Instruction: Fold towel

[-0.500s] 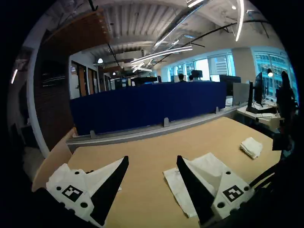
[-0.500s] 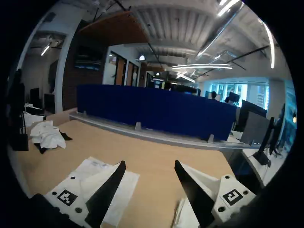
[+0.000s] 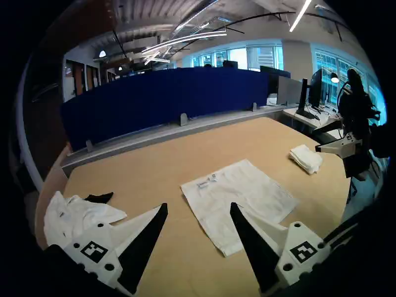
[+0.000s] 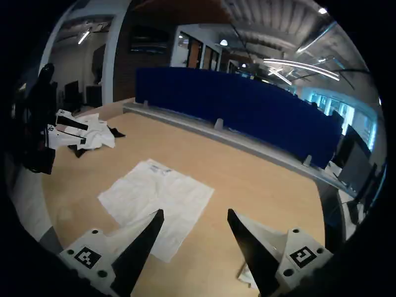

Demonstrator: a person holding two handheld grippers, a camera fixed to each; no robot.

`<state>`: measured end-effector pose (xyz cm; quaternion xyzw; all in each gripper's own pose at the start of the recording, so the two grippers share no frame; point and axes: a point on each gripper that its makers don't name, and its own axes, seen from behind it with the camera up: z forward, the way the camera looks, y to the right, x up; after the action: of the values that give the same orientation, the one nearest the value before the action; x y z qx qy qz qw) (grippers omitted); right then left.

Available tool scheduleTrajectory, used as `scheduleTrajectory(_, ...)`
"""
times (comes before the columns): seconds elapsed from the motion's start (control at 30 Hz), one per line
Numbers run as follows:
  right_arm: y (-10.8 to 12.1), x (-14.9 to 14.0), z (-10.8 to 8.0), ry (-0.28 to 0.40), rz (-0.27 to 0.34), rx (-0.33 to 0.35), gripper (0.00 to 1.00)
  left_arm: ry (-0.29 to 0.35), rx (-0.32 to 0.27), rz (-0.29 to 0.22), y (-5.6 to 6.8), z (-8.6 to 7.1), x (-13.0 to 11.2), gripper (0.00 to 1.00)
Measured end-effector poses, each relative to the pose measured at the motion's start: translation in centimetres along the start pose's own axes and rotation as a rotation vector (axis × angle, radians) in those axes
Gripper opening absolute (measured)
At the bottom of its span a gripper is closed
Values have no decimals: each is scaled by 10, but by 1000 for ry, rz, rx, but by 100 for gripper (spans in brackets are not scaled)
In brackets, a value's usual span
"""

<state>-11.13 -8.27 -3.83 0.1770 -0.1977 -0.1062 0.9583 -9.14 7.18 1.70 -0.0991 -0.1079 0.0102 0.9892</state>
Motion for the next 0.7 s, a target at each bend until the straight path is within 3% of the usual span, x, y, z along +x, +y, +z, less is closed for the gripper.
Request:
scheduleTrajectory(0.37, -20, -27, 9, -69, -12, 55, 100, -92, -51, 18, 18, 8, -40, 94)
scheduleTrajectory(0.7, -27, -72, 22, -146, -28, 82, 99, -175, -93, 41, 31, 24, -86, 93)
